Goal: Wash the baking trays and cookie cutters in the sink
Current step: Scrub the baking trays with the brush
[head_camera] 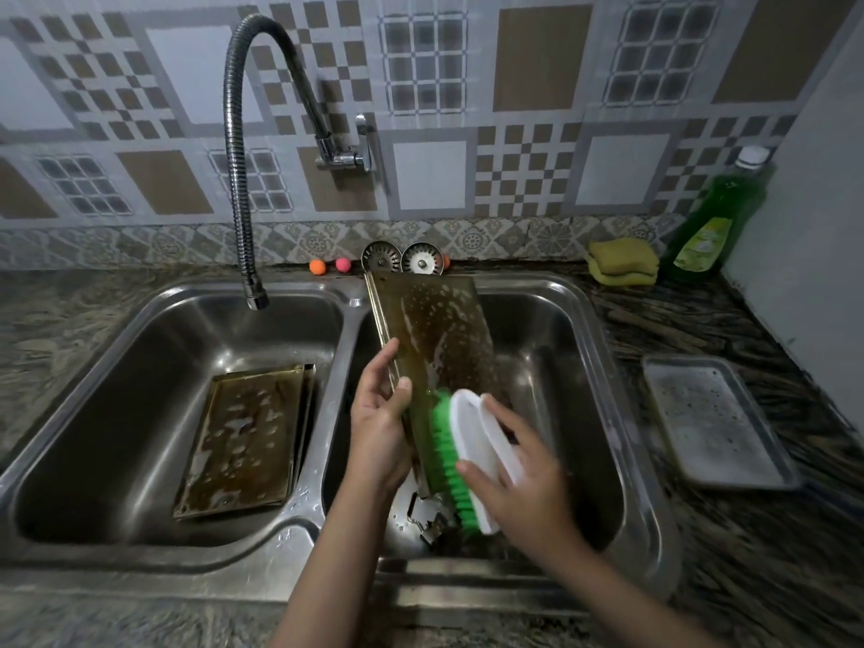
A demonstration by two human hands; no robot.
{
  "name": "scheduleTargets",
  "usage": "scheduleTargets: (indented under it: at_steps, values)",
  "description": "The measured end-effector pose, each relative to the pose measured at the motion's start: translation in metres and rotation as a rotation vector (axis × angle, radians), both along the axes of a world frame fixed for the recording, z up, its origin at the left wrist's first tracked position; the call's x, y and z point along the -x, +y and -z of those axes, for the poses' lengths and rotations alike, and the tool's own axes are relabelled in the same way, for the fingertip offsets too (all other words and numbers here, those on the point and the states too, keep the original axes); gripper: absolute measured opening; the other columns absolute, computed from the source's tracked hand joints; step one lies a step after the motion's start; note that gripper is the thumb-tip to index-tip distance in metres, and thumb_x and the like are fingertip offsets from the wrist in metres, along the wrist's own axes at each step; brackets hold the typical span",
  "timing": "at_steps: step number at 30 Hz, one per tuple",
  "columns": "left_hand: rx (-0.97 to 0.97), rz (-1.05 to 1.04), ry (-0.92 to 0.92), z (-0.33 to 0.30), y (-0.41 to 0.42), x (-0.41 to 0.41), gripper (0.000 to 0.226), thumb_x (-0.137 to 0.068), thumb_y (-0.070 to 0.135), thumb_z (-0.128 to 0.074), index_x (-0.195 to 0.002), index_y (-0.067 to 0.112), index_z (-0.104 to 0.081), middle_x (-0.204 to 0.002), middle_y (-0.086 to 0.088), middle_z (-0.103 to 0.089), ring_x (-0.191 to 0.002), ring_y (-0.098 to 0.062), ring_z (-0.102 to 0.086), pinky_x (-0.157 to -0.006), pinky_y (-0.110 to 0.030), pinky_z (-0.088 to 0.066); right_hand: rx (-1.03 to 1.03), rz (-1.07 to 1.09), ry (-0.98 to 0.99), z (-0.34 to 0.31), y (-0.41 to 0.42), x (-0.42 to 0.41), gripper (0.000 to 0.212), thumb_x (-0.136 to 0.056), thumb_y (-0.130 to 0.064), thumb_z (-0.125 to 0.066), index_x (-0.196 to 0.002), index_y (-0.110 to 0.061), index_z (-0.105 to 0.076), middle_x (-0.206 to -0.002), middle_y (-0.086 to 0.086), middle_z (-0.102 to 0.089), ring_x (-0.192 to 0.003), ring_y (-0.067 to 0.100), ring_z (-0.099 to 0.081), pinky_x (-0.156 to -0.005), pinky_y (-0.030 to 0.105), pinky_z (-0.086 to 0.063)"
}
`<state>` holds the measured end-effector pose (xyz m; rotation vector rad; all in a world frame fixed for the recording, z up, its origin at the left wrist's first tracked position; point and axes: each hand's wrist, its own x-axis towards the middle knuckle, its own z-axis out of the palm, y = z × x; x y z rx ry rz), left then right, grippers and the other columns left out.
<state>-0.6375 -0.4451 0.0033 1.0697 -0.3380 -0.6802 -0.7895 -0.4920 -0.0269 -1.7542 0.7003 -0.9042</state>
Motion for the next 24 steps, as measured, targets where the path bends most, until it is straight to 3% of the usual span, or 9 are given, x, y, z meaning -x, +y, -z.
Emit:
scheduleTargets:
  at_steps: [3, 6, 9, 11, 13, 15, 17, 19, 24]
  values:
    - [-0.023, -0.02, 0.065, 0.001, 0.0, -0.009, 0.047, -0.09, -0.011, -0.046, -0.116, 0.025, -0.062, -0.127, -0.006, -0.06, -0.106, -0.019, -0.061, -0.085, -0.034, -0.056, -0.105, 0.056, 0.039, 0.006, -0.031, 0.015, 0.069, -0.073, -0.007, -0.08, -0.127, -0.038, -0.051, -0.128, -0.016, -0.057, -0.119, 0.011, -0.056, -0.085, 0.017, -0.052]
    - [-0.106, -0.01, 0.08, -0.001, -0.006, -0.011, 0.041, -0.089, -0.009, -0.05, -0.116, 0.018, -0.063, -0.12, -0.011, -0.063, -0.104, -0.025, -0.062, -0.092, -0.041, -0.051, -0.095, -0.01, -0.004, -0.003, -0.047, 0.014, 0.063, -0.076, -0.015, -0.078, -0.125, -0.046, -0.052, -0.135, -0.023, -0.051, -0.125, -0.003, -0.047, -0.082, 0.008, -0.047]
    - [-0.166, 0.116, 0.069, -0.008, -0.016, -0.003, 0.026, -0.094, 0.004, -0.051, -0.113, 0.016, -0.064, -0.095, -0.004, -0.069, -0.079, -0.015, -0.066, -0.07, -0.031, -0.055, -0.086, -0.069, 0.055, -0.01, -0.05, 0.001, 0.06, -0.079, -0.029, -0.075, -0.126, -0.054, -0.045, -0.139, -0.02, -0.047, -0.119, -0.003, -0.05, -0.084, 0.003, -0.041]
    - [-0.211, 0.21, 0.055, -0.014, -0.02, 0.001, 0.021, -0.095, 0.015, -0.051, -0.11, 0.015, -0.065, -0.09, -0.004, -0.069, -0.076, -0.014, -0.065, -0.061, -0.027, -0.054, -0.137, -0.121, 0.125, -0.016, -0.051, -0.008, 0.067, -0.074, -0.048, -0.074, -0.131, -0.057, -0.039, -0.129, -0.02, -0.051, -0.101, -0.001, -0.056, -0.081, 0.007, -0.044]
    - [-0.208, 0.279, 0.047, -0.016, -0.023, 0.001, 0.027, -0.092, 0.027, -0.052, -0.108, 0.011, -0.067, -0.102, -0.012, -0.066, -0.091, -0.023, -0.064, -0.072, -0.039, -0.056, -0.159, -0.198, 0.151, -0.017, -0.054, -0.012, 0.083, -0.065, -0.063, -0.073, -0.137, -0.056, -0.033, -0.099, -0.022, -0.054, -0.081, -0.006, -0.056, -0.072, 0.008, -0.045]
    - [-0.185, 0.342, 0.051, -0.019, -0.023, -0.001, 0.043, -0.087, 0.039, -0.052, -0.111, 0.007, -0.066, -0.109, -0.017, -0.065, -0.102, -0.03, -0.063, -0.089, -0.05, -0.052, -0.121, -0.261, 0.149, -0.018, -0.057, -0.013, 0.085, -0.068, -0.049, -0.078, -0.14, -0.052, -0.032, -0.085, -0.026, -0.061, -0.078, -0.01, -0.059, -0.071, 0.006, -0.044]
    - [-0.174, 0.413, 0.024, -0.022, -0.023, -0.002, 0.051, -0.085, 0.046, -0.048, -0.112, 0.008, -0.067, -0.108, -0.014, -0.068, -0.103, -0.027, -0.064, -0.091, -0.041, -0.051, -0.082, -0.258, 0.14, -0.02, -0.059, -0.016, 0.078, -0.074, -0.026, -0.076, -0.137, -0.052, -0.038, -0.106, -0.034, -0.062, -0.098, -0.011, -0.058, -0.08, 0.005, -0.043]
    - [-0.163, 0.471, -0.015, -0.023, -0.023, -0.004, 0.055, -0.086, 0.049, -0.041, -0.114, 0.008, -0.065, -0.106, -0.012, -0.069, -0.106, -0.024, -0.062, -0.092, -0.032, -0.045, -0.082, -0.199, 0.089, -0.022, -0.058, -0.019, 0.072, -0.076, -0.009, -0.067, -0.132, -0.05, -0.047, -0.125, -0.023, -0.058, -0.106, -0.01, -0.056, -0.082, 0.005, -0.043]
    - [-0.156, 0.366, -0.142, -0.03, -0.02, -0.009, 0.04, -0.094, 0.035, -0.042, -0.118, 0.01, -0.063, -0.116, -0.012, -0.068, -0.113, -0.02, -0.062, -0.101, -0.036, -0.044, -0.138, 0.022, -0.074, -0.02, -0.05, -0.017, 0.062, -0.083, 0.01, -0.052, -0.118, -0.041, -0.06, -0.126, -0.008, -0.061, -0.099, -0.006, -0.057, -0.089, 0.014, -0.045]
